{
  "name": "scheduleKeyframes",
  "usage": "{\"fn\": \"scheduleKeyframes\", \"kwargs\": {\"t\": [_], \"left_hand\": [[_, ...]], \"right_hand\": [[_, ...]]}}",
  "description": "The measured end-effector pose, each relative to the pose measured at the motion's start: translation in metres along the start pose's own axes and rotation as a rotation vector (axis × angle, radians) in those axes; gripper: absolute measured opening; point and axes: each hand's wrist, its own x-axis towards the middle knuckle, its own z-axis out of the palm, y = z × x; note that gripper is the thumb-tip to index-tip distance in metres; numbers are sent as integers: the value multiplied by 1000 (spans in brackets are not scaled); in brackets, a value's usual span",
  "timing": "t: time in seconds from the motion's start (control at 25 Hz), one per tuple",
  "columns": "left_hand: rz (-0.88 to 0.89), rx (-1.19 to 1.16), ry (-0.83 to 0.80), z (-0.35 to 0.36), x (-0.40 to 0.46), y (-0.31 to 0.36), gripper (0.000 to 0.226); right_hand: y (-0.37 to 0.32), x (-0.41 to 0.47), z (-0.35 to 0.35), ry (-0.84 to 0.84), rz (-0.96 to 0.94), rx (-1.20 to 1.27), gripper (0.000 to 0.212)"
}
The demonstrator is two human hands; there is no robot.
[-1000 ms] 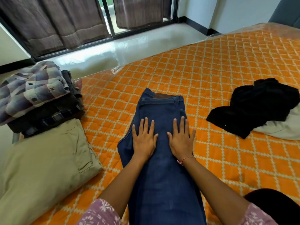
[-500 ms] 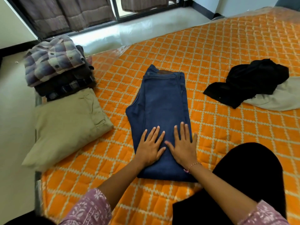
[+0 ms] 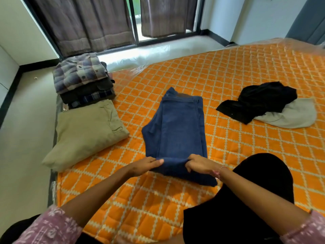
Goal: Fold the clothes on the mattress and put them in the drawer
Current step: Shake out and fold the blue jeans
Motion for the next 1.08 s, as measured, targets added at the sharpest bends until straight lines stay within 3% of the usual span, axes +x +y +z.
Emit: {"fn": "scheduleKeyframes", "kwargs": {"t": [0.16, 0.24, 0.32, 0.36, 0.48, 0.56, 0.68, 0.76, 0.84, 0.88, 0.96, 1.08], "left_hand": [[205, 167, 156, 28, -24, -25, 65], [208, -47, 206, 28, -17, -17, 50], [198, -316, 274, 11, -4, 8, 22], [191, -398, 322, 0, 5, 22, 10], [162, -524, 427, -28, 44, 60, 9], [159, -526, 460, -46, 75, 80, 8], [162, -479, 511, -78, 115, 100, 16], [174, -467, 559, -104, 144, 109, 24], [74, -212, 647, -119, 171, 103, 42], [-44, -2, 657, -118, 183, 93, 54], [-206, 270, 593, -96, 196, 64, 67], [-200, 248, 595, -75, 202, 32, 66]], "right_hand": [[6, -24, -23, -307, 166, 431, 13], [14, -16, -43, -367, 133, 620, 18], [23, -5, -68, -295, 94, 1034, 25], [32, -3, -78, -221, 65, 1242, 42], [64, -2, -77, -94, -53, 1643, 72], [75, -1, -70, -24, -124, 1624, 82], [75, 31, -94, 380, -164, 1425, 43], [66, 63, -126, 544, -187, 1377, 36], [63, 94, -139, 691, -73, 1243, 46], [65, 107, -135, 757, 51, 1056, 53], [72, 124, -104, 793, 228, 614, 58], [72, 129, -60, 642, 293, 187, 57]]}}
